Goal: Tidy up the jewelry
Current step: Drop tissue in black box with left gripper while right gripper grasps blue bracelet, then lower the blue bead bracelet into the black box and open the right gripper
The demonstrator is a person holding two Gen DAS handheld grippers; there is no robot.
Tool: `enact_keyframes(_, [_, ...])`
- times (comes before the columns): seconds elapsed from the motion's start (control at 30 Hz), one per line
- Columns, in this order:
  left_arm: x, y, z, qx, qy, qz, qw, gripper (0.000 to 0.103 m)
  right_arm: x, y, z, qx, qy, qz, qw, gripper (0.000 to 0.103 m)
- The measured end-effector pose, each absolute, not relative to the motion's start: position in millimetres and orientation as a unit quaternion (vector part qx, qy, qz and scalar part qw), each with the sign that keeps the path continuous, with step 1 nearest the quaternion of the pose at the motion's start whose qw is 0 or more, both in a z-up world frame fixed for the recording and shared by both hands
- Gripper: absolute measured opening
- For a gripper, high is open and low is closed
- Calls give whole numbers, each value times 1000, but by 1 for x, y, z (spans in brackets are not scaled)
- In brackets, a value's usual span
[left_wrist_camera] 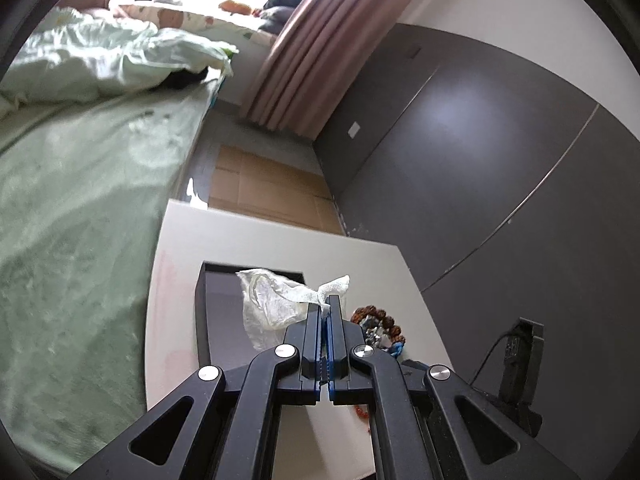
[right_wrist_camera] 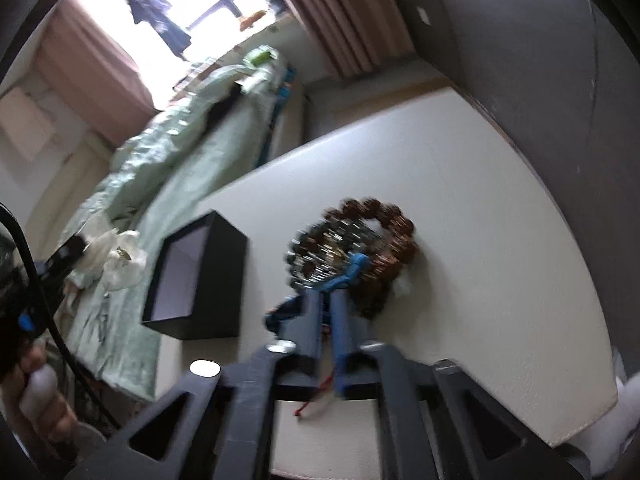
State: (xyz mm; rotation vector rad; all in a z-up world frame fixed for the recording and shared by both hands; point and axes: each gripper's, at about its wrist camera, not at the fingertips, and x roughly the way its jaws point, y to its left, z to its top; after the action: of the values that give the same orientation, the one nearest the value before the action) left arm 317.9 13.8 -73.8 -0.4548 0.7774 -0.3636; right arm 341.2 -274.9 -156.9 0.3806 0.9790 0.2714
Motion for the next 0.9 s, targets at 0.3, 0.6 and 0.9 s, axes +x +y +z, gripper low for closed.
enact_keyframes(0.3, [324,13,-101,-221,397,-180,872,1,351,-266,-172,162,473,103,860,37])
enact_keyframes(0.6, [330,0,-121,-210,448,-165,853,11,344,-253,-165,138,451,81,878,6])
enact_keyframes(0.9, [310,14,-88,-232,404,-141,873,82,322,-251,-122,151,409,125,891,5])
